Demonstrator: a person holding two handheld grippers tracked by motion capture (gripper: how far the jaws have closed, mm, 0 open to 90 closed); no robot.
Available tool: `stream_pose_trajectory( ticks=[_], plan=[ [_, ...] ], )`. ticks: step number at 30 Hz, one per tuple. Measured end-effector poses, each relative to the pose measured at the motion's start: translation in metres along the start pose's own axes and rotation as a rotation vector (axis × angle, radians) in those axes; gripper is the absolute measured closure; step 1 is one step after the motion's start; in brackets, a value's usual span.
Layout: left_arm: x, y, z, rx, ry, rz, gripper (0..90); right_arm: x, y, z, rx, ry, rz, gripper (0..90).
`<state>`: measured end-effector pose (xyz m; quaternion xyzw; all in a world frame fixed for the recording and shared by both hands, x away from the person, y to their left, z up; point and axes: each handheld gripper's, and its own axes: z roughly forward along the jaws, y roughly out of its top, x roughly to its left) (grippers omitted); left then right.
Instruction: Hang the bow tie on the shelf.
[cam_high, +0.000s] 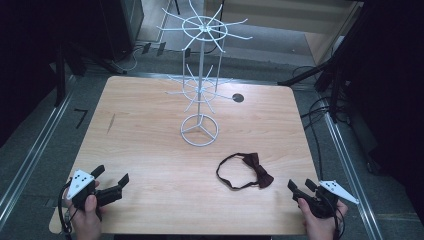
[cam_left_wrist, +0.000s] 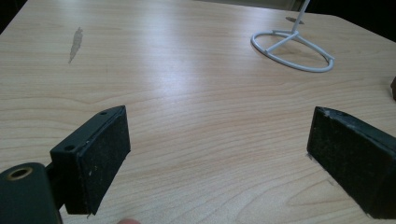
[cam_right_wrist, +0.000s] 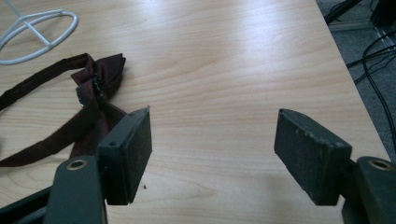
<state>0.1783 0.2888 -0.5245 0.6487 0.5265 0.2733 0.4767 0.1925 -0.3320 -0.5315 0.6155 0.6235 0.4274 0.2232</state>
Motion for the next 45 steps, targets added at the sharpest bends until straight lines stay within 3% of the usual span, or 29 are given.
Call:
stream_pose_trajectory(
  ticks=[7,18,23,29,34,38,45],
  plan=[
    [0.000,0.000,0.001,0.013,-0.037,0.010,6.4,0.010,0.012,0.007,0.037,0.016,-0.028,28.1],
    [-0.003,0.001,0.003,0.045,-0.035,0.048,7.2,0.036,0.033,0.025,0.100,0.049,-0.091,29.1],
    [-0.003,0.002,0.004,0.049,-0.037,0.046,7.1,0.046,0.038,0.035,0.125,0.055,-0.119,29.1],
    [-0.003,0.001,0.003,0.039,-0.032,0.041,7.2,0.058,0.048,0.047,0.133,0.079,-0.101,29.6],
    [-0.002,0.002,0.004,0.043,-0.040,0.034,7.1,0.068,0.056,0.055,0.176,0.081,-0.130,29.9],
    [-0.001,0.002,0.004,0.049,-0.041,0.033,7.1,0.071,0.062,0.060,0.199,0.092,-0.126,35.8],
    [0.000,0.002,0.004,0.046,-0.053,0.019,7.1,0.080,0.057,0.076,0.279,0.099,-0.143,36.9]
  ],
)
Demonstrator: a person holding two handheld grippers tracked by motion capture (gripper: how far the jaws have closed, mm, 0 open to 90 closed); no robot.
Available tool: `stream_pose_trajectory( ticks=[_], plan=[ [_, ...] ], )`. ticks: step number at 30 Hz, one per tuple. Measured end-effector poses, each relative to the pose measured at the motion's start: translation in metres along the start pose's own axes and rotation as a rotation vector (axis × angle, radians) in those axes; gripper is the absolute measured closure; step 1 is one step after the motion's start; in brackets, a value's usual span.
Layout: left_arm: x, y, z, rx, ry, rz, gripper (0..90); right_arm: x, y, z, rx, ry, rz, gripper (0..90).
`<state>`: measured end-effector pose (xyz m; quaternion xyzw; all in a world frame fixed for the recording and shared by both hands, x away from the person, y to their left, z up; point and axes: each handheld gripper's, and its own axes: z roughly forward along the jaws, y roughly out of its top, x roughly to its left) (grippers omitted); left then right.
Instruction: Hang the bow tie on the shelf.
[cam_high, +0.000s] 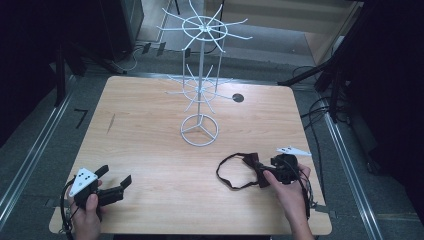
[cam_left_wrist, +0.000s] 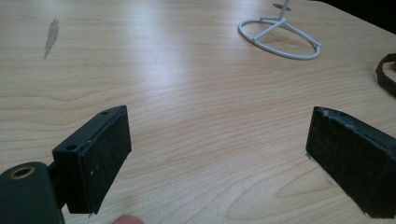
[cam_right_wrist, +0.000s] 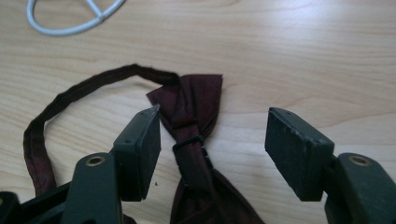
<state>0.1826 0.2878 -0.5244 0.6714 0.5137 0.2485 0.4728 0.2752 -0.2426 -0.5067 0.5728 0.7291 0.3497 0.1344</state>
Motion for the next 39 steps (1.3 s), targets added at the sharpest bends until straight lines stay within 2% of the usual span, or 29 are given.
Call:
stream_pose_trajectory(
  ticks=[6,10,11,12,14,15,16,17,21,29,30,33,34,35,39],
  plan=[
    [0.002,0.000,0.000,0.000,0.000,-0.012,7.0,0.007,-0.009,0.017,0.024,-0.017,-0.002,42.7],
    [0.002,0.000,0.000,-0.003,0.001,-0.021,7.0,0.009,-0.013,0.021,0.020,-0.045,-0.008,48.8],
    [0.002,0.000,0.000,-0.001,0.003,-0.022,7.0,0.010,-0.015,0.023,0.016,-0.067,-0.017,53.3],
    [0.002,0.000,0.000,-0.001,0.003,-0.022,7.0,0.010,-0.015,0.023,0.016,-0.067,-0.017,53.3],
    [0.002,0.000,0.000,0.002,0.004,-0.018,7.0,0.011,-0.018,0.024,-0.002,-0.076,-0.040,60.2],
    [0.002,0.000,0.000,0.002,0.004,-0.018,7.0,0.010,-0.019,0.024,-0.008,-0.076,-0.037,64.0],
    [0.002,0.000,0.000,0.001,0.005,-0.019,7.0,0.010,-0.019,0.024,-0.008,-0.076,-0.037,64.0],
    [0.002,0.000,0.000,-0.003,0.006,-0.023,7.0,0.010,-0.020,0.024,-0.017,-0.072,-0.028,71.1],
    [0.002,0.000,-0.001,-0.004,0.004,-0.023,7.0,0.010,-0.021,0.023,-0.024,-0.061,-0.035,72.9],
    [0.003,0.000,0.000,-0.006,-0.001,-0.031,7.0,0.016,-0.014,0.011,-0.130,-0.051,-0.045,73.1],
    [0.003,0.000,0.000,-0.006,-0.001,-0.031,7.0,0.016,-0.014,0.011,-0.130,-0.051,-0.045,73.1],
    [0.004,0.000,0.000,-0.002,-0.001,-0.029,7.0,0.026,-0.008,0.001,-0.194,-0.020,-0.081,73.1],
    [0.004,0.000,0.000,-0.002,-0.001,-0.029,7.0,0.026,-0.008,0.001,-0.194,-0.020,-0.081,73.1],
    [0.004,0.000,0.000,-0.003,-0.001,-0.030,7.0,0.031,-0.004,-0.003,-0.229,-0.008,-0.093,73.1],
    [0.004,0.000,-0.001,-0.003,-0.003,-0.028,7.0,0.040,0.003,-0.010,-0.277,0.015,-0.109,73.1]
  ],
)
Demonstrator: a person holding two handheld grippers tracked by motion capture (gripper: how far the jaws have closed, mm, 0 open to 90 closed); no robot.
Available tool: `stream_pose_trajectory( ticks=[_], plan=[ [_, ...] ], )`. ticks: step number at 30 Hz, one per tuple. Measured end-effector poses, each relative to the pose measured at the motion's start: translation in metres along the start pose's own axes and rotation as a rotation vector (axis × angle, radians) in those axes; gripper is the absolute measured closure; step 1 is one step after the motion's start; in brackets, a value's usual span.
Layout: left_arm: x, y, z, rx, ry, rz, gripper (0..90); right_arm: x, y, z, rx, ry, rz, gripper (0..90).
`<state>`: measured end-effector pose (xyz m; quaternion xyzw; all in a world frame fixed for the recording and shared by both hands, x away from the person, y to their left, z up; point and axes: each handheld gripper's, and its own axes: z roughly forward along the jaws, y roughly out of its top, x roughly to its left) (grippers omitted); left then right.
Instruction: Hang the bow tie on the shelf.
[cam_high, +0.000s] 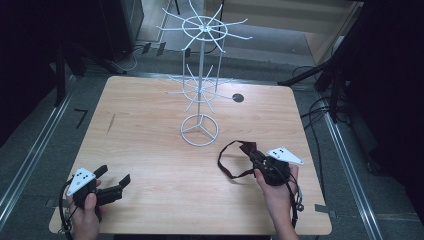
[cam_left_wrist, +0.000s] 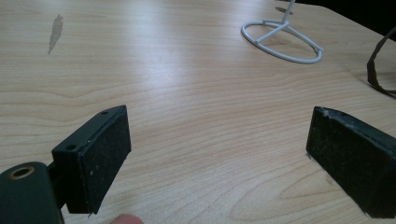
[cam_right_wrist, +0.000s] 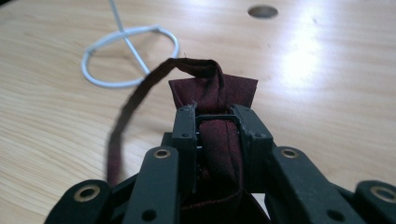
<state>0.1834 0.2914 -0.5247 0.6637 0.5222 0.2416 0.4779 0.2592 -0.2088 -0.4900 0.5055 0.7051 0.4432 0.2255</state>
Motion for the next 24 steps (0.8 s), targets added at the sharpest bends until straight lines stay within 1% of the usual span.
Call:
stream_pose_trajectory(
  ticks=[3,6,9,16,17,19,24],
  plan=[
    [0.000,0.000,0.000,0.002,0.001,-0.001,7.0,0.006,0.005,-0.002,-0.021,0.021,-0.008,73.0],
    [0.000,0.000,0.001,0.003,-0.001,0.002,7.0,0.011,0.011,-0.003,-0.039,0.053,-0.003,73.0],
    [0.000,0.000,0.001,0.003,-0.001,0.000,7.0,0.017,0.018,-0.005,-0.059,0.067,-0.016,73.0],
    [0.000,0.000,0.001,0.002,-0.002,-0.001,7.0,0.029,0.033,-0.007,-0.086,0.095,-0.046,73.0],
    [0.000,0.000,0.001,0.002,-0.002,-0.001,7.0,0.029,0.033,-0.007,-0.086,0.095,-0.046,73.0],
    [0.000,0.000,0.001,0.002,0.000,0.000,7.0,0.034,0.039,-0.008,-0.099,0.101,-0.062,73.0],
    [0.000,0.000,0.001,0.002,0.000,-0.002,7.0,0.042,0.046,-0.010,-0.115,0.111,-0.085,73.0]
  ],
)
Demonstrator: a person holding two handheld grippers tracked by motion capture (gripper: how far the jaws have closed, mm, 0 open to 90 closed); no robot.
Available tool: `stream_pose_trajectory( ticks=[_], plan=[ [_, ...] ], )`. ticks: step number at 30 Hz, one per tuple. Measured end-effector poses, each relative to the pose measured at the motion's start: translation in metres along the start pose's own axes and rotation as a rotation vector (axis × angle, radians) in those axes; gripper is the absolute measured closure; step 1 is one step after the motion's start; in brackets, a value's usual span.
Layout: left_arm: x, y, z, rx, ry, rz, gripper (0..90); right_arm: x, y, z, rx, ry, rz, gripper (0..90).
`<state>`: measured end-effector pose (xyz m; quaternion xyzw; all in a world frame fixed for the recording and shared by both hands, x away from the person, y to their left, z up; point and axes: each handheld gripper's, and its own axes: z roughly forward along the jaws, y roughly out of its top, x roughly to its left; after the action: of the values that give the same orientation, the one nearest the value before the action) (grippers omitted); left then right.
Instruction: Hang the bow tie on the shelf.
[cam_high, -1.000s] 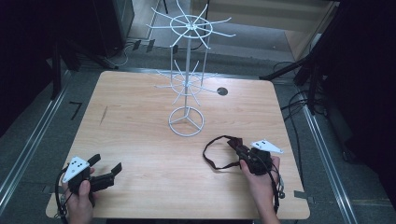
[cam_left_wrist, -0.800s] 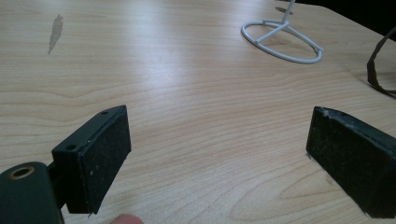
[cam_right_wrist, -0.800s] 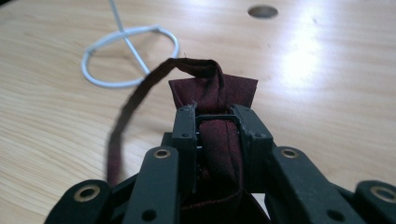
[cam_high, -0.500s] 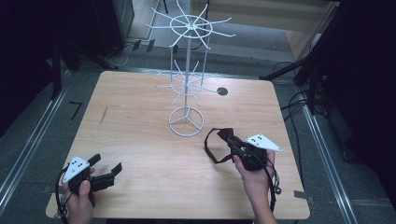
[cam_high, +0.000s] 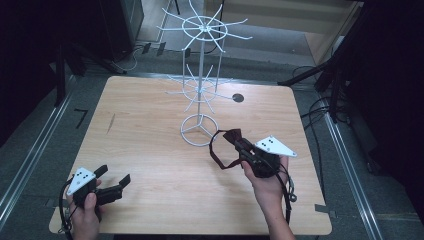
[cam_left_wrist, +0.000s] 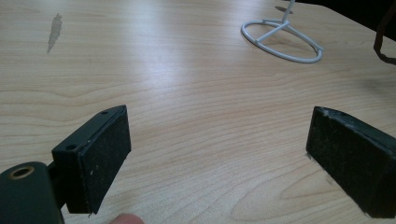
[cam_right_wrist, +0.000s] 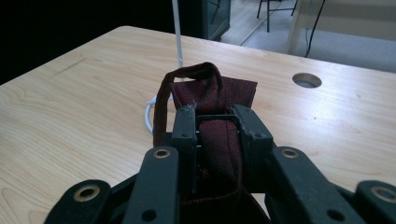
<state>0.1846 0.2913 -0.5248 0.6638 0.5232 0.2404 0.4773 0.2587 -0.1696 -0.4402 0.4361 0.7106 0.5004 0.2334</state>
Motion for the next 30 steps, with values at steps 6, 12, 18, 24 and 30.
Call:
stream_pose_trajectory(
  ticks=[6,12,18,24,30],
  plan=[
    [0.000,0.000,0.000,-0.001,0.000,-0.003,7.0,0.008,0.010,0.000,-0.016,0.019,-0.016,73.0],
    [0.000,0.000,0.000,-0.001,0.000,-0.005,7.0,0.016,0.020,0.002,-0.035,0.033,-0.031,73.0],
    [0.000,0.000,0.000,-0.002,0.002,-0.007,7.0,0.021,0.029,0.000,-0.051,0.038,-0.045,72.9],
    [0.000,0.000,0.001,-0.001,0.002,-0.006,7.1,0.023,0.038,-0.005,-0.075,0.047,-0.052,72.9],
    [0.000,0.000,0.001,-0.002,0.002,-0.005,7.1,0.028,0.044,-0.009,-0.089,0.046,-0.072,73.0]
  ],
)
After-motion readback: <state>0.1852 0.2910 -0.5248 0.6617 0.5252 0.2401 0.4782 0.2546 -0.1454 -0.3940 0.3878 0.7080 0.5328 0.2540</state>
